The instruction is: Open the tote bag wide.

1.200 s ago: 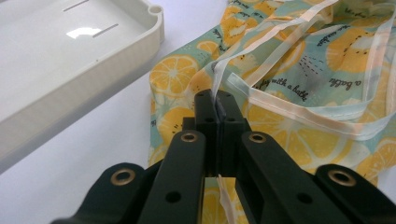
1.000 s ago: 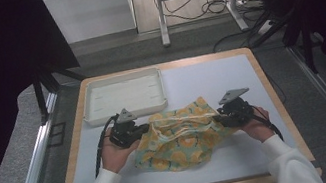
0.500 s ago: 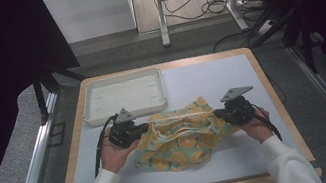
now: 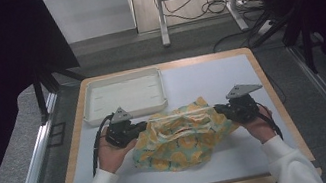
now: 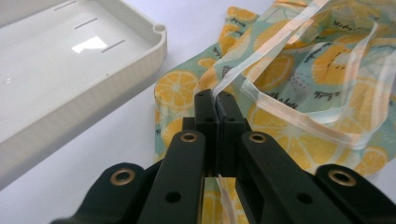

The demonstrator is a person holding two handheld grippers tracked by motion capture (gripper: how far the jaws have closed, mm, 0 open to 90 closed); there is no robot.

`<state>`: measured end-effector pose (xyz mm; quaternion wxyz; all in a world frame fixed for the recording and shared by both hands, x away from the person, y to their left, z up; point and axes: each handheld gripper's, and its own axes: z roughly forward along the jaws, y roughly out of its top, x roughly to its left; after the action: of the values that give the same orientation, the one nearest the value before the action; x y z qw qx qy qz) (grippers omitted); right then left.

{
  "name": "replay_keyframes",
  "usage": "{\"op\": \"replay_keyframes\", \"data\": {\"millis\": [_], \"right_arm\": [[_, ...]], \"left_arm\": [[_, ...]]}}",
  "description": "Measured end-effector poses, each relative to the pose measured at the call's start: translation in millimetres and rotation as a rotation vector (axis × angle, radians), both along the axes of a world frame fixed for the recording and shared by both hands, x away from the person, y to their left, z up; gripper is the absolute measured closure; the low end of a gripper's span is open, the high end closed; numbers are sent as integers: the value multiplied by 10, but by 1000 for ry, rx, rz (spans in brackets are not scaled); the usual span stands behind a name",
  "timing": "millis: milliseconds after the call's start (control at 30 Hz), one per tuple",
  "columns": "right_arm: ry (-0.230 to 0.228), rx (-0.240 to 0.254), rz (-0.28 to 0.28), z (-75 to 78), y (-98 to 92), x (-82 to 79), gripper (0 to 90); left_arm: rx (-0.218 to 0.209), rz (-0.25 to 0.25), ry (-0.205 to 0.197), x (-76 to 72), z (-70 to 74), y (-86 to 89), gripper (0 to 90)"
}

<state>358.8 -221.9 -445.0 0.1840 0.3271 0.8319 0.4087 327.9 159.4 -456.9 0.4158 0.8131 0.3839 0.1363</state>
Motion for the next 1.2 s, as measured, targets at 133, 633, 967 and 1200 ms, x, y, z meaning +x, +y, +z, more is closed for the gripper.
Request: {"op": "replay_keyframes", "data": {"millis": [133,633,967,1200], "right_arm": [[-5,9,-1,14,0,-12,886],[-18,51,9,77,-49,-71,886],[-26,88,11,131,-103,-164,886],[-29,101,23,156,-108,-210,886]], "left_arm": [[-6,-1,-9,-17,34,11,900],[-30,-15,-30,-93,119,21,900],[-49,-31,-42,-180,173,7,900],[-77,-45,-42,-237,206,37,900]]}}
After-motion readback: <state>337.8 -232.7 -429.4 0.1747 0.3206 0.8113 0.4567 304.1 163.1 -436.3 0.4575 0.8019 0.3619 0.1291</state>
